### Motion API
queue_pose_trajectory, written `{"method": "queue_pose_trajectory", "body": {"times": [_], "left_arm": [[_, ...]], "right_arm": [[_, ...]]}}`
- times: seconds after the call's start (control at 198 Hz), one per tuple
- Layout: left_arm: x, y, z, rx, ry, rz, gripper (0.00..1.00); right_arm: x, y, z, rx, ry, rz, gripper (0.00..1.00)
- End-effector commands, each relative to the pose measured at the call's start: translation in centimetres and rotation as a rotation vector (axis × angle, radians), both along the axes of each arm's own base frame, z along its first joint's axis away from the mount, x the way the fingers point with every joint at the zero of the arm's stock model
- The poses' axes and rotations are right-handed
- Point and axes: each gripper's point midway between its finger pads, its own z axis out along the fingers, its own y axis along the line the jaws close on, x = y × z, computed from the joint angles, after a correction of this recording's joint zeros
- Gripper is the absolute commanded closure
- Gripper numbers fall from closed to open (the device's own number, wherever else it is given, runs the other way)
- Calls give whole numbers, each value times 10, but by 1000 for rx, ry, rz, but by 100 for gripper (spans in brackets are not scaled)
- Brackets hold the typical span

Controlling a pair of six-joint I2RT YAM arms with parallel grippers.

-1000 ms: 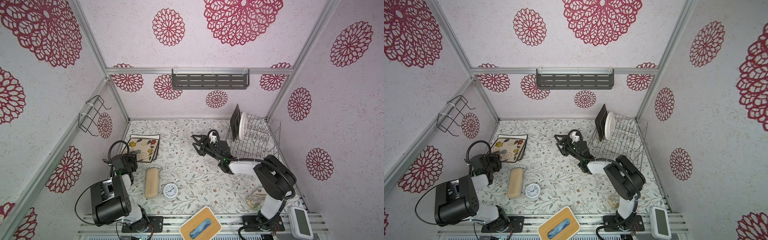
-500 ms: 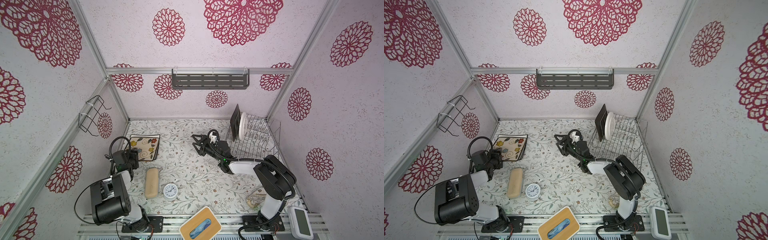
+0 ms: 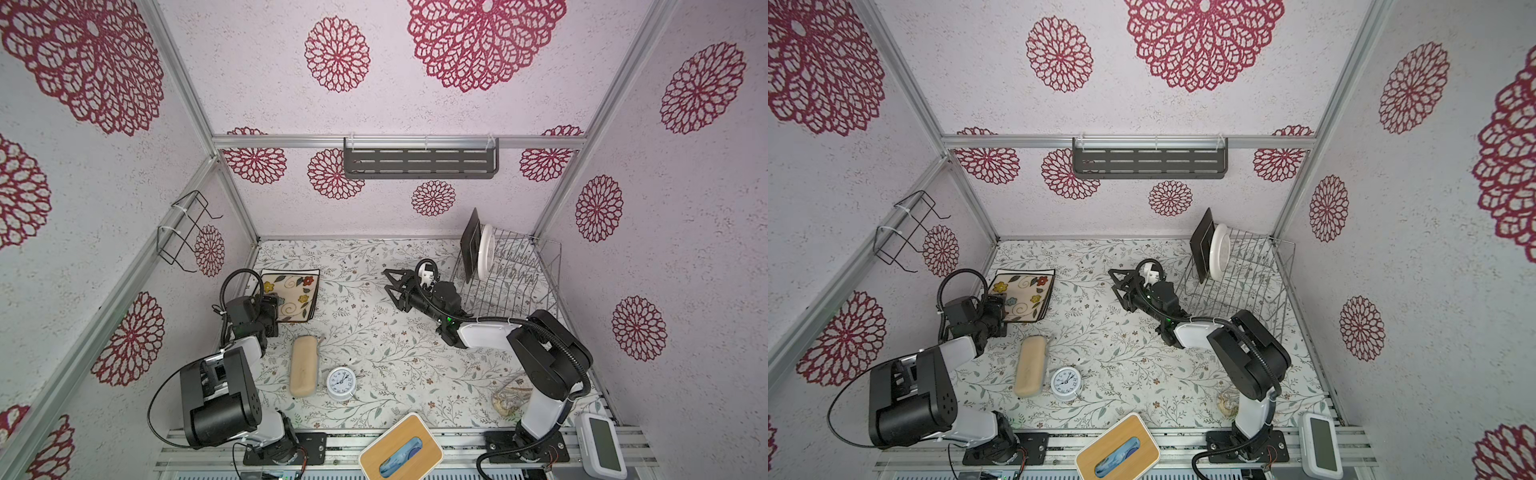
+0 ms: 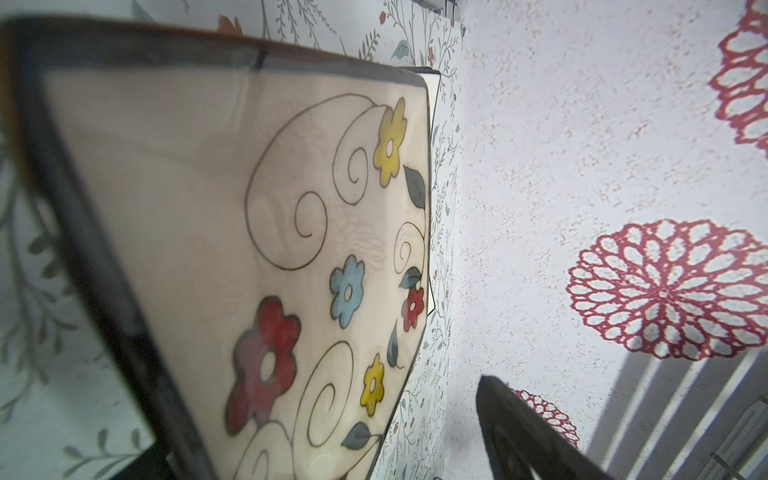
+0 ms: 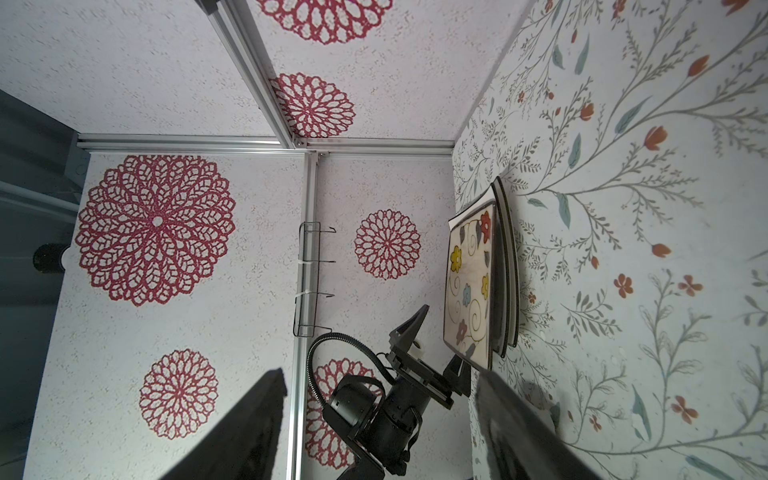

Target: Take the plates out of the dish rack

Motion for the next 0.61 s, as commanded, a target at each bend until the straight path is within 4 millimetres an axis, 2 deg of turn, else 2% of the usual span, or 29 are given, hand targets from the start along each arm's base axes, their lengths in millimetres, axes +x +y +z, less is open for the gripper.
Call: {"method": "queue_pose_trajectory", "body": {"times": [0.0, 0.602], "left_arm": [[16, 1, 18, 40, -52, -31, 7], [25, -3, 7, 14, -18, -51, 1]], "right_arm": [[-4, 1, 18, 48, -43, 7, 25], [-3, 1, 16, 51, -40, 7, 25]]}}
